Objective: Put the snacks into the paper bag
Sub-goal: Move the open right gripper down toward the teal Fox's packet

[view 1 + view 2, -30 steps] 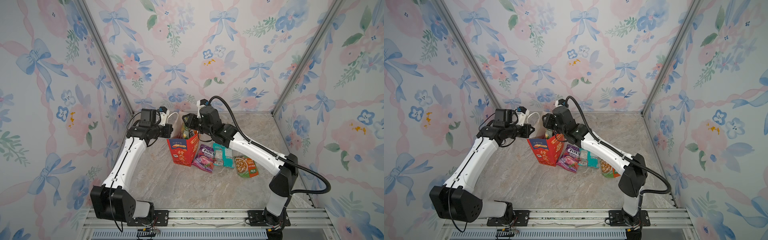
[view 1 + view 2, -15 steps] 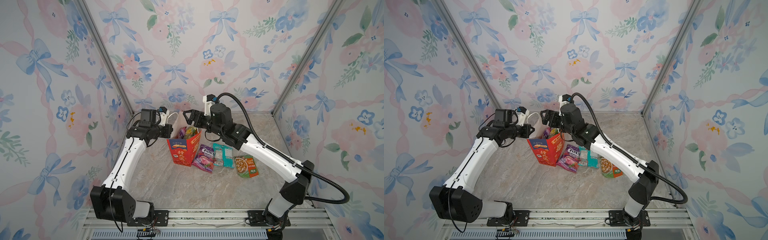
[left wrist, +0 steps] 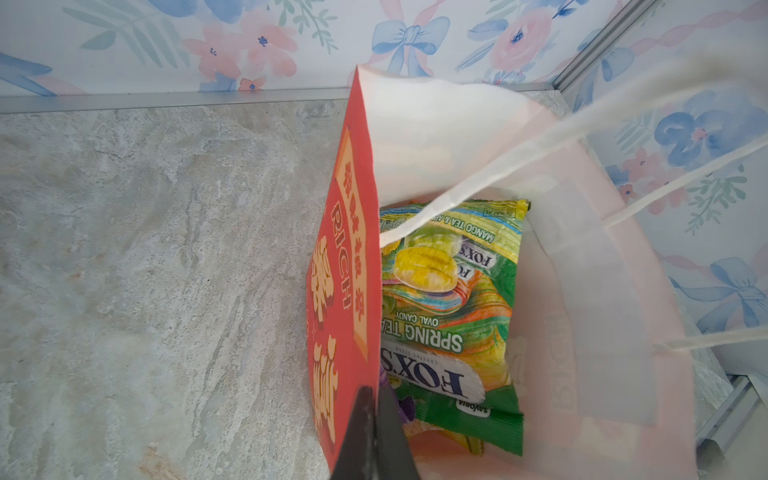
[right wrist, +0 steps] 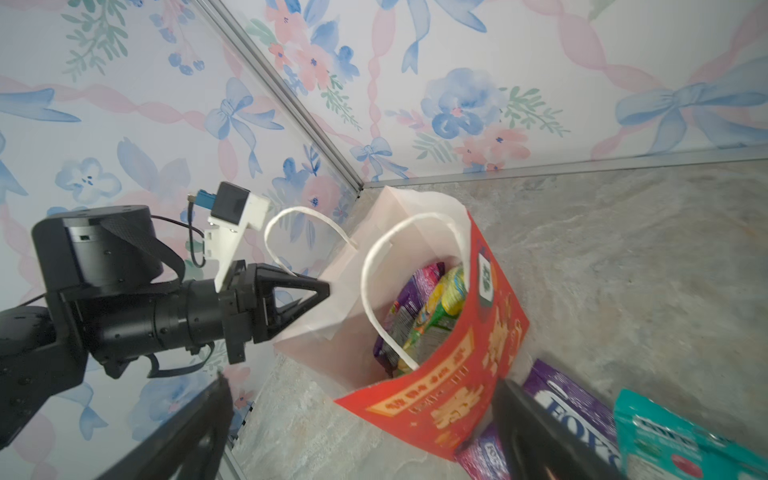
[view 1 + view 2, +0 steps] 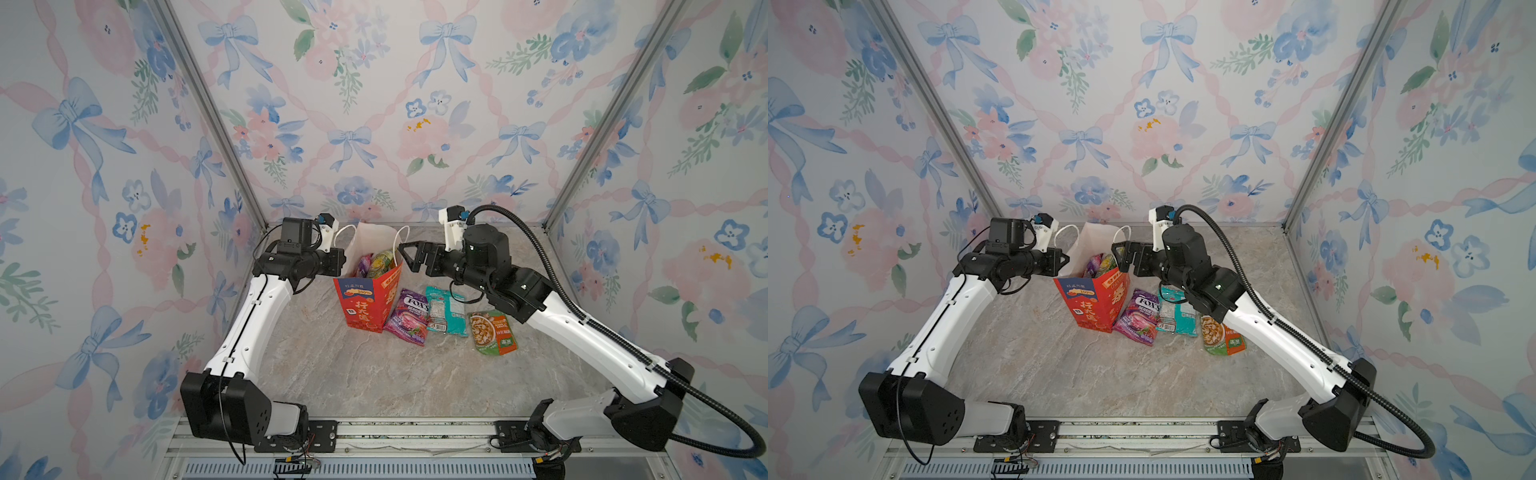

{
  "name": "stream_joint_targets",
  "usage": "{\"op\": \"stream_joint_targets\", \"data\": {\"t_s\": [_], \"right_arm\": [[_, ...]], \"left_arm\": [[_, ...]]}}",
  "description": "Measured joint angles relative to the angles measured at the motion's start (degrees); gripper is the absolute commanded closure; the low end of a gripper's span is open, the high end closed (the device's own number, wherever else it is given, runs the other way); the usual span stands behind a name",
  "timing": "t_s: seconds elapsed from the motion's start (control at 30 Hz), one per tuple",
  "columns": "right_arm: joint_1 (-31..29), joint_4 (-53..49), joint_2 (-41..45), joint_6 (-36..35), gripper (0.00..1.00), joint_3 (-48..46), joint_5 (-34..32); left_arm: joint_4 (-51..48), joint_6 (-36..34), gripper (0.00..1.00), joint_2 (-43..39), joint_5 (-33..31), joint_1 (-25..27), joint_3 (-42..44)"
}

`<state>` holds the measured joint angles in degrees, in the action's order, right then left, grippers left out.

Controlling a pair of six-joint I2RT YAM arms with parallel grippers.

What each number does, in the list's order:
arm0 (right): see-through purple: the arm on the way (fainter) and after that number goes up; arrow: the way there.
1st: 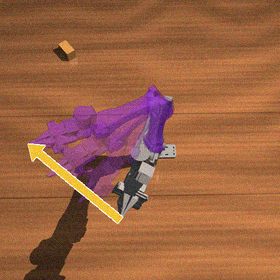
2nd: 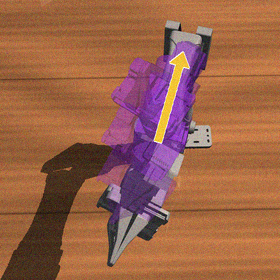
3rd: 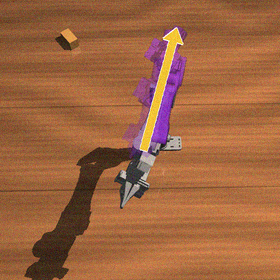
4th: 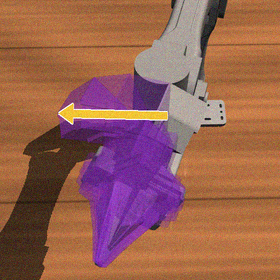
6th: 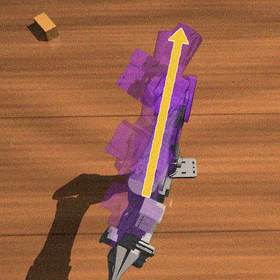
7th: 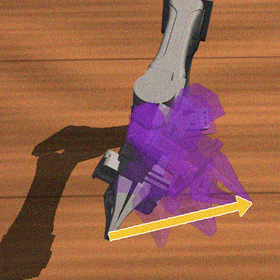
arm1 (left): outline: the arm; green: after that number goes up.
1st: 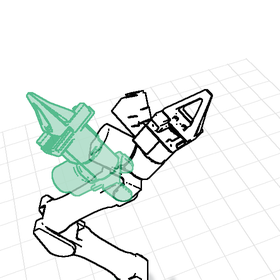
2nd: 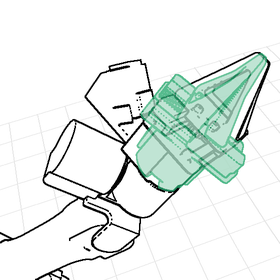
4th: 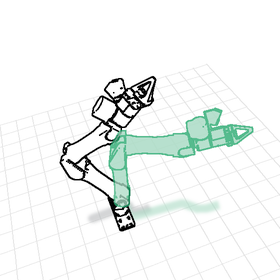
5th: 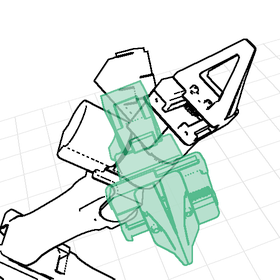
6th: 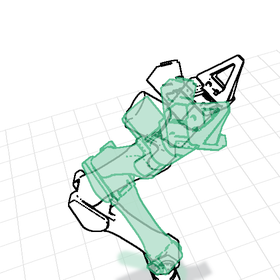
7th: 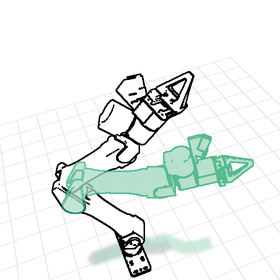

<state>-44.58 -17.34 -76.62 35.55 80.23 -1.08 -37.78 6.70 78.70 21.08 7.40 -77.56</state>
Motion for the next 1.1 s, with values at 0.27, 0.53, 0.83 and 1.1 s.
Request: {"op": "stream_joint_targets", "data": {"t_s": [0.27, 0.53, 0.83, 1.1], "right_arm": [[6.82, -7.19, 11.93, 1.75, 0.02, -15.76, -2.38], [17.53, -9.27, 12.92, 6.08, 0.02, -28.74, 3.43], [22.12, -7.30, 9.40, 7.10, 0.02, -33.90, 10.45], [23.82, -4.13, 3.89, 6.64, 0.02, -34.88, 13.27]], "left_arm": [[0.00, 0.02, 1.00, 0.00, 0.00, 0.00, 0.00], [0.00, 0.02, 1.00, 0.00, 0.00, 0.00, 0.00], [0.00, 0.04, 1.00, 0.00, 0.00, 0.00, 0.00], [0.00, 0.04, 1.00, 0.00, 0.00, 0.00, 0.00]]}}
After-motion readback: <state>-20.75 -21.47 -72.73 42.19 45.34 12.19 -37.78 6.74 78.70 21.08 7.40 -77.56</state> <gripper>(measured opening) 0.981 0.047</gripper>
